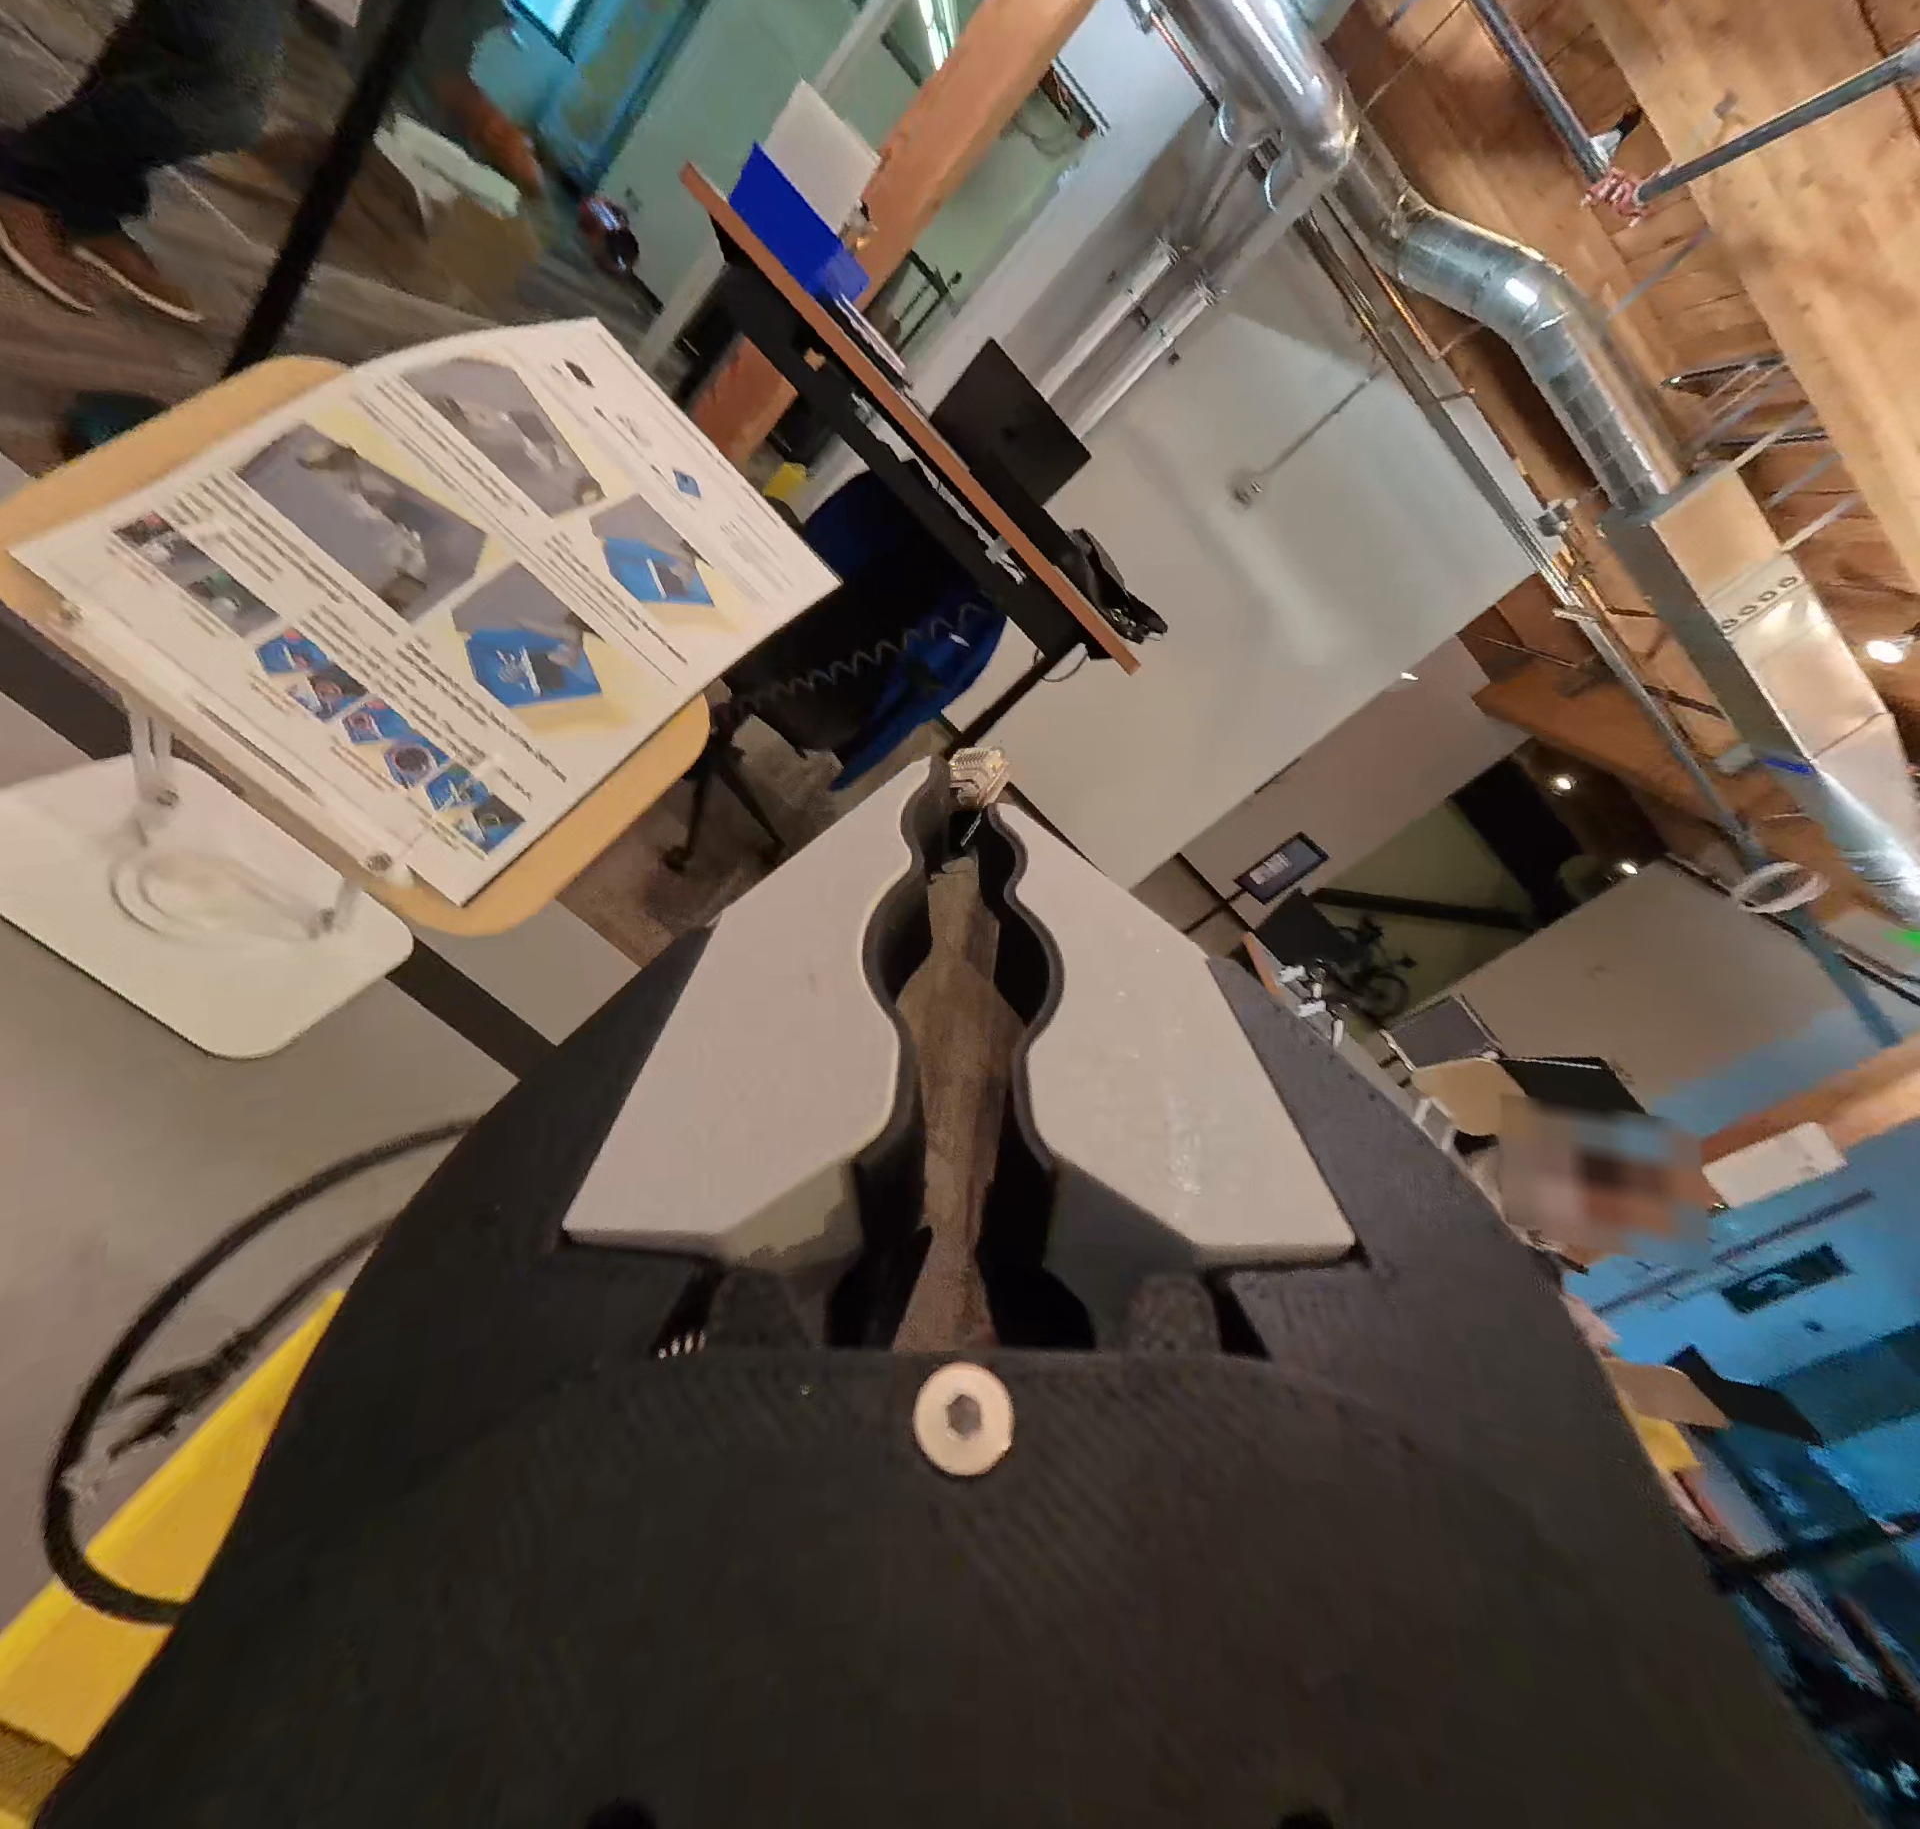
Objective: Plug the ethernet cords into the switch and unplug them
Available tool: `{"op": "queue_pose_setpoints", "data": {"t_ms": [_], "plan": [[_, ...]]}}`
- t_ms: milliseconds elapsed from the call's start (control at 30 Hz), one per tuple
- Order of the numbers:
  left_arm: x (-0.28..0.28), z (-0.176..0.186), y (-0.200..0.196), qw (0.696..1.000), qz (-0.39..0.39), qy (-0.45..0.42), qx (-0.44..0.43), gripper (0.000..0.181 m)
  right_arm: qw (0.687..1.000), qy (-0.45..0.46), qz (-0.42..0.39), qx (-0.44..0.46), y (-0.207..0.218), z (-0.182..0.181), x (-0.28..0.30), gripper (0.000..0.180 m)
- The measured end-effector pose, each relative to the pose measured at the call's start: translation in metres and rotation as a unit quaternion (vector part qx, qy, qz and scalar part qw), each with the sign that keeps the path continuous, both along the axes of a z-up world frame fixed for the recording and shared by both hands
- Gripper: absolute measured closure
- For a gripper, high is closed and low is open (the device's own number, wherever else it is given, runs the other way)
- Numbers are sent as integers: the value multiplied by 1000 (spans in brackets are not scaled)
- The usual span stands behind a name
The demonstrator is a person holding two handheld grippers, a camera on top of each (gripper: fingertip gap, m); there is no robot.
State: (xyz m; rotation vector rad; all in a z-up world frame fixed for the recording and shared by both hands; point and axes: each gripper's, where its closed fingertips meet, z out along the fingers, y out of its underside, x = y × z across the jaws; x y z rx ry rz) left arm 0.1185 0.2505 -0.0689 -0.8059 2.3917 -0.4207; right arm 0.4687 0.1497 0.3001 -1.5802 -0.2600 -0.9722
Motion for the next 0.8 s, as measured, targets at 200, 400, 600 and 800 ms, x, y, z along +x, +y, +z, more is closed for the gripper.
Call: {"op": "queue_pose_setpoints", "data": {"t_ms": [200, 400, 600, 800], "plan": [[1, -6, 29, 999, 36, -7, 33, 118, 996, -20, -73, -44, -52, -22, 2, 179], [7, -16, 43, 997, 68, 1, 31, 118, 988, 6, -138, -69, -98, -75, 16, 178], [18, -14, 59, 993, 117, -13, 7, 118, 983, 42, -155, -89, -109, -145, 16, 178], [25, -12, 69, 990, 141, -17, -5, 118, 981, 99, -151, -67, -114, -219, 17, 178]]}}
